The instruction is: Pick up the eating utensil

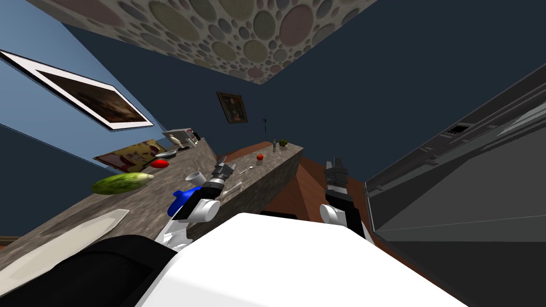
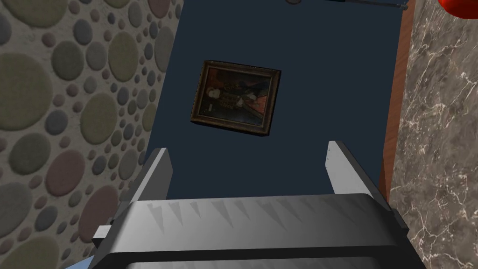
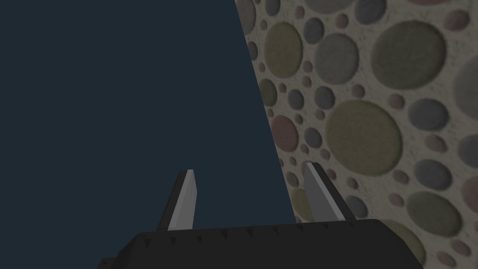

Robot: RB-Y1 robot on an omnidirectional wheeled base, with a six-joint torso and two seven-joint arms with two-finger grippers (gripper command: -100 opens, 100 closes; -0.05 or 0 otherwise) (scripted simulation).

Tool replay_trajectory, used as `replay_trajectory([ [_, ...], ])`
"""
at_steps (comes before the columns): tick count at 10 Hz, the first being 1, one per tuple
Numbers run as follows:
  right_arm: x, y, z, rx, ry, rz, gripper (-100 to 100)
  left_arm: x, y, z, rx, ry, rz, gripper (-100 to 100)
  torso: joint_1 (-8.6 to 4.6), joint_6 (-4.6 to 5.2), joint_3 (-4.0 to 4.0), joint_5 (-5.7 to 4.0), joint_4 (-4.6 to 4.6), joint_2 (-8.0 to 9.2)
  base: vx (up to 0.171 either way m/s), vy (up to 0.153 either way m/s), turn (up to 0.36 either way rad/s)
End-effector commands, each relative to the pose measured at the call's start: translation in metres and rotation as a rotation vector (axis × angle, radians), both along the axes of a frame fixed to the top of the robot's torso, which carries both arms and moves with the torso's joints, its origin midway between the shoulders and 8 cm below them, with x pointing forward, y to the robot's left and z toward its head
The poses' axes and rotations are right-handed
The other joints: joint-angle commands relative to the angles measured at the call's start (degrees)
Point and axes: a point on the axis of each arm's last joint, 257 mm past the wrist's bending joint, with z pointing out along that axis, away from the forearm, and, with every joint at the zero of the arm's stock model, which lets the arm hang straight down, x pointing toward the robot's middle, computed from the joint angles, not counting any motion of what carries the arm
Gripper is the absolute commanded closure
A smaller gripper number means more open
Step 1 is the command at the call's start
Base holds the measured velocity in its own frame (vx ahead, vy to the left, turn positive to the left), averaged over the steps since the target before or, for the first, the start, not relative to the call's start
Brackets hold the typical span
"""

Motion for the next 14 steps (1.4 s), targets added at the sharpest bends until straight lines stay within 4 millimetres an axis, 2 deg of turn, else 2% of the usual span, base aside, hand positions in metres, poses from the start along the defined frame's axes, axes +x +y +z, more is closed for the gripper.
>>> replay_trajectory([
  [1,0.000,0.000,0.000,0.000,0.000,0.000,0,0.001,0.003,-0.009,-0.017,0.044,0.000,-100,0.00,0.00,0.00,0.00,0.00,0.00,0.037,-0.044,-0.005],
  [4,0.000,0.000,0.000,0.000,0.000,0.000,0,0.001,0.009,-0.023,-0.045,0.108,0.000,-100,0.01,0.00,-0.04,0.00,-0.02,-0.05,0.038,-0.031,-0.008],
  [9,0.000,0.000,0.000,0.000,0.000,0.000,0,-0.004,0.027,-0.059,-0.124,0.274,0.005,-100,0.02,-0.01,-0.01,0.00,-0.01,-0.01,0.038,-0.030,-0.023],
  [11,0.000,0.000,0.000,0.000,0.000,0.000,0,-0.005,0.027,-0.071,-0.130,0.321,0.010,-100,0.07,0.00,-0.02,0.01,-0.01,-0.01,0.022,-0.014,-0.006],
  [14,0.000,0.000,0.000,0.000,0.000,0.000,0,-0.014,0.039,-0.095,-0.178,0.428,0.022,-100,0.09,-0.01,0.02,0.02,0.00,0.04,0.026,-0.017,-0.036],
])
